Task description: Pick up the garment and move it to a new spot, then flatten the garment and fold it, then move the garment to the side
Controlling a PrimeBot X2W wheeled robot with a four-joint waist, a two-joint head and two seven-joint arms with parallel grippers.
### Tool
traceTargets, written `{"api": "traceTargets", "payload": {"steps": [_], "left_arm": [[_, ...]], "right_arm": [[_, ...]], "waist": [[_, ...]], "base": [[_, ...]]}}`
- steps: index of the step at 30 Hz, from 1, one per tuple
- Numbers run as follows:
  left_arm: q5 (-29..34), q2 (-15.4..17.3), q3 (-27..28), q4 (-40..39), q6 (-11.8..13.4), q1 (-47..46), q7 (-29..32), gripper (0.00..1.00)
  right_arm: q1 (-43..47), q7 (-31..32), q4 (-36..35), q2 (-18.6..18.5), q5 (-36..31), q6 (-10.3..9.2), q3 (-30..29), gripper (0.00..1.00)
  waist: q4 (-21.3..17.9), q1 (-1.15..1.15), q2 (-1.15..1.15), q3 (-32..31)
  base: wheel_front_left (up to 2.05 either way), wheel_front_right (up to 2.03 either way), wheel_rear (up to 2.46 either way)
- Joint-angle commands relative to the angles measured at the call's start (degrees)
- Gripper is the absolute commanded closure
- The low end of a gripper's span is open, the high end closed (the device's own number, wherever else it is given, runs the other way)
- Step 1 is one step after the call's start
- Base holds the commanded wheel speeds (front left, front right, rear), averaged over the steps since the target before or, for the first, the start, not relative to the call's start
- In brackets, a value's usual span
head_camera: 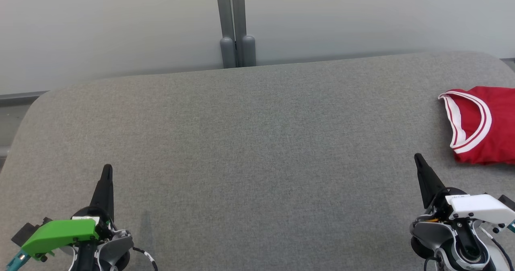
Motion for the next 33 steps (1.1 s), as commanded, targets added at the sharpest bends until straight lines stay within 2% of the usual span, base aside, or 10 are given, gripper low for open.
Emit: {"api": "traceTargets", "payload": {"steps": [1, 33], "left_arm": [[-0.01, 0.43, 0.15, -0.08, -0.25, -0.73, 0.21, 1.0], [-0.01, 0.44, 0.15, -0.08, -0.25, -0.74, 0.2, 1.0]], "right_arm": [[-0.3, 0.15, 0.09, -0.06, 0.42, 0.05, -0.04, 1.0], [-0.3, 0.15, 0.09, -0.06, 0.42, 0.05, -0.04, 1.0]], "waist": [[0.0, 0.0, 0.0, 0.0], [0.0, 0.0, 0.0, 0.0]], "base": [[0.0, 0.0, 0.0], [0.0, 0.0, 0.0]]}}
